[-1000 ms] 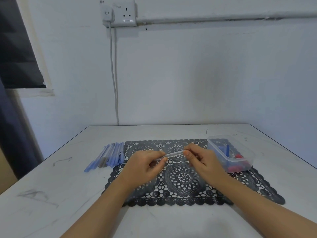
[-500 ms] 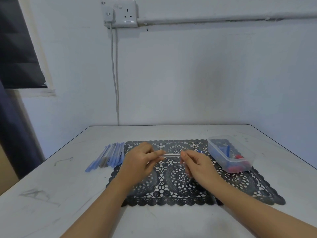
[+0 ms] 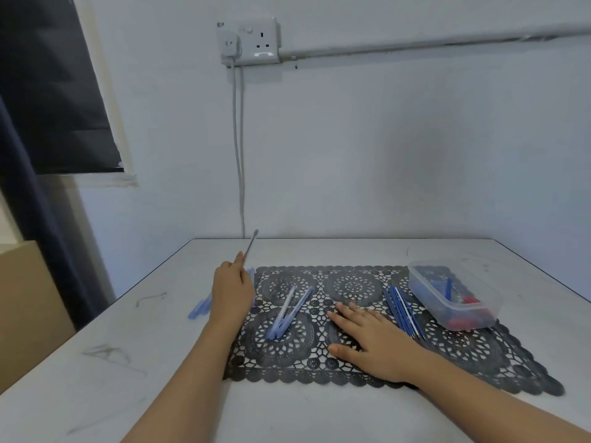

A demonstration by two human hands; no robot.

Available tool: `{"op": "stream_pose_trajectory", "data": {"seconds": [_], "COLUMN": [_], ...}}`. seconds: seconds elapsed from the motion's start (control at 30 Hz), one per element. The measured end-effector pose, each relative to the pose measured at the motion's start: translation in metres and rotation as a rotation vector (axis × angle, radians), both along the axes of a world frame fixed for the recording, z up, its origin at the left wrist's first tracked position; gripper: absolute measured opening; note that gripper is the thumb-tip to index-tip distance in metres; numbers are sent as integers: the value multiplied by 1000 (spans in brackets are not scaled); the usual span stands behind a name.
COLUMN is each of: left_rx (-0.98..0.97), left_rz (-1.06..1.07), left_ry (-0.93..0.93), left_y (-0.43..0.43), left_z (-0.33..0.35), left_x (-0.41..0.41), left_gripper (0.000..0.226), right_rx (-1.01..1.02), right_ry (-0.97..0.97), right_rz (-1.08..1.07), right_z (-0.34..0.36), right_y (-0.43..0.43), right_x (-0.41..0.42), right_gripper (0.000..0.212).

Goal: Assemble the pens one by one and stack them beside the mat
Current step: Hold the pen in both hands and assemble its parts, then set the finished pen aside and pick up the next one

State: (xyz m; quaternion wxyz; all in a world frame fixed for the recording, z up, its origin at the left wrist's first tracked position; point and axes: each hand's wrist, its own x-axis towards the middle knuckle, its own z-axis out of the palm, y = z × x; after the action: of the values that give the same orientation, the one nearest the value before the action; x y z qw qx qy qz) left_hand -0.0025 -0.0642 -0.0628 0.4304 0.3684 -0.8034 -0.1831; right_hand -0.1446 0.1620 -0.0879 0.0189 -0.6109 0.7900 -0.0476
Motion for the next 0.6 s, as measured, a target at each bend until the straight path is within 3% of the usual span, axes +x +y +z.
{"op": "stream_pose_trajectory", "data": {"seconds": [0.27, 0.43, 0.6], "left_rx": [220, 406, 485], "left_rz": [243, 324, 334], "left_ry": [83, 124, 149], "left_y": [-34, -42, -41], "left_z": [-12, -19, -20], "left_x": [40, 53, 58], "left_gripper": [39, 47, 38], "right_rx": [14, 9, 9], "right_ry": [22, 3, -3], "right_rz": [3, 6, 8], "right_z": [0, 0, 0], "right_y": [-2, -2, -2], "right_x": [0, 0, 0], "right_gripper": [97, 102, 108]}}
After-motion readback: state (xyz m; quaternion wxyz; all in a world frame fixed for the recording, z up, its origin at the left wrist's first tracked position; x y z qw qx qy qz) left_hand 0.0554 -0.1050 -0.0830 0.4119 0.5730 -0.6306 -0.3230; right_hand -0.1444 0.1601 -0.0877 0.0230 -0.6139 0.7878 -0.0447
